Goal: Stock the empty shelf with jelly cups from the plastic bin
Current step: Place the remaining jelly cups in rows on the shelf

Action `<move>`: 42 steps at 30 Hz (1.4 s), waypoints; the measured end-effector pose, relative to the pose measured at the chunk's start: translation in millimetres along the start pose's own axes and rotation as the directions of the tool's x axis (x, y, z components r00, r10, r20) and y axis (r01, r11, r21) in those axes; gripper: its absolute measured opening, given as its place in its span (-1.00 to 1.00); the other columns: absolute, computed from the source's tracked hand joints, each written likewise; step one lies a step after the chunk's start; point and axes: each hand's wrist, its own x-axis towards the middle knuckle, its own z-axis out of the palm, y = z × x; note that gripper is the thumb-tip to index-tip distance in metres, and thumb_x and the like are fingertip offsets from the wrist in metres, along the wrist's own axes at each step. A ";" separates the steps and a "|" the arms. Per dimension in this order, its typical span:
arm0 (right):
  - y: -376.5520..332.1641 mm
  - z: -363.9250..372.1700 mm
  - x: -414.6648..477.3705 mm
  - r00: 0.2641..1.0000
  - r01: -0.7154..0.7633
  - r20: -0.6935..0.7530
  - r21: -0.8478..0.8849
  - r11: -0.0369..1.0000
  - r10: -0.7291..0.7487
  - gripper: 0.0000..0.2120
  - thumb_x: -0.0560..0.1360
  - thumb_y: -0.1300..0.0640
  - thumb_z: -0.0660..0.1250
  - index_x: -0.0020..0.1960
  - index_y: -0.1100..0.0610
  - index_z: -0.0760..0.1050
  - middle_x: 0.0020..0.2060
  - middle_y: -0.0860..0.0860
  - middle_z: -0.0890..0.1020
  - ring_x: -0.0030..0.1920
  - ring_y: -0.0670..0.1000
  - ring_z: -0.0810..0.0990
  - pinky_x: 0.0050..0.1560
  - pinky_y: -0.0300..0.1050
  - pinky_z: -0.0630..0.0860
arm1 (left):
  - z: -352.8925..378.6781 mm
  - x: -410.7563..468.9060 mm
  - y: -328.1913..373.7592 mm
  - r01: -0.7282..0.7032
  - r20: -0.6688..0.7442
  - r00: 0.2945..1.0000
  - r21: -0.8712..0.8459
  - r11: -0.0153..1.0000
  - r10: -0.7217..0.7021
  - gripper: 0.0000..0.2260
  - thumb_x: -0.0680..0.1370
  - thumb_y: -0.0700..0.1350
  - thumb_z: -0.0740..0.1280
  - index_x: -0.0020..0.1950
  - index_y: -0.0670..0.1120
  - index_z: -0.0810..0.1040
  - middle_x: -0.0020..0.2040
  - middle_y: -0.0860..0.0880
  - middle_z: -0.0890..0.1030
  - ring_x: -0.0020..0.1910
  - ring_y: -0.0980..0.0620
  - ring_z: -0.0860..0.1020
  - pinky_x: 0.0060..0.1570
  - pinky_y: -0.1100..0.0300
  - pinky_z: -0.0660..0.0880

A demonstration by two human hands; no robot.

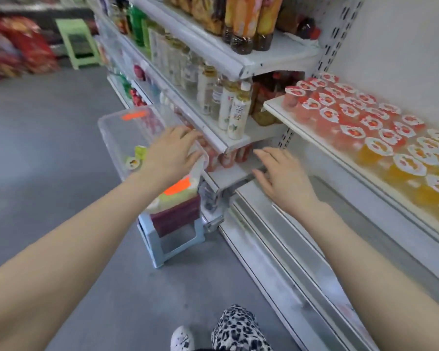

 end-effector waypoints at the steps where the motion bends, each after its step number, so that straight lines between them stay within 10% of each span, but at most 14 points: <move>1: -8.0 11.7 9.3 1.000 0.025 0.015 0.019 1.000 -0.025 -0.53 0.56 -0.06 0.15 0.32 0.19 0.48 0.20 0.12 0.57 0.16 0.18 0.51 0.14 0.07 0.46 | 2.1 -5.4 -15.2 0.028 0.011 1.000 0.004 1.000 -0.028 -0.64 0.55 -0.03 0.34 0.29 -0.16 0.52 0.12 -0.18 0.56 0.14 -0.25 0.49 0.16 -0.08 0.41; 14: -67.8 163.6 162.6 0.916 0.266 0.234 0.258 0.929 -0.327 -0.60 0.48 0.16 0.40 0.30 0.22 0.50 0.15 0.15 0.59 0.13 0.22 0.55 0.16 0.05 0.47 | 62.6 -32.2 -142.4 0.450 0.206 0.876 -0.026 0.892 -0.436 -0.62 0.55 -0.08 0.36 0.36 -0.08 0.49 0.22 -0.12 0.54 0.22 -0.20 0.45 0.22 -0.07 0.44; 26: -107.0 329.4 295.6 0.609 0.380 0.666 0.231 0.895 -0.431 -0.47 0.46 0.36 0.24 0.43 0.17 0.34 0.33 0.15 0.45 0.30 0.21 0.43 0.29 0.05 0.40 | 140.5 15.6 -193.4 0.602 0.419 0.706 0.067 0.795 -0.571 -0.62 0.61 -0.07 0.24 0.44 -0.05 0.36 0.33 -0.05 0.42 0.31 -0.11 0.35 0.22 0.06 0.40; 36: -122.0 391.0 324.7 0.430 0.556 0.804 0.121 0.822 -0.410 -0.57 0.55 -0.16 0.19 0.38 -0.09 0.34 0.40 0.18 0.35 0.44 0.23 0.19 0.41 0.18 0.19 | 175.3 26.9 -210.9 0.632 0.484 0.610 0.180 0.754 -0.627 -0.66 0.58 -0.12 0.25 0.36 -0.06 0.36 0.25 -0.06 0.43 0.23 -0.11 0.38 0.24 0.08 0.35; 42: -115.5 383.0 320.3 0.362 0.489 0.838 0.201 0.849 -0.407 -0.56 0.60 -0.07 0.22 0.45 -0.10 0.26 0.39 0.15 0.40 0.43 0.23 0.24 0.41 0.18 0.23 | 190.6 33.9 -220.6 0.669 0.581 0.492 0.225 0.709 -0.649 -0.61 0.56 -0.17 0.29 0.38 -0.05 0.35 0.27 -0.07 0.42 0.24 -0.11 0.39 0.17 0.10 0.37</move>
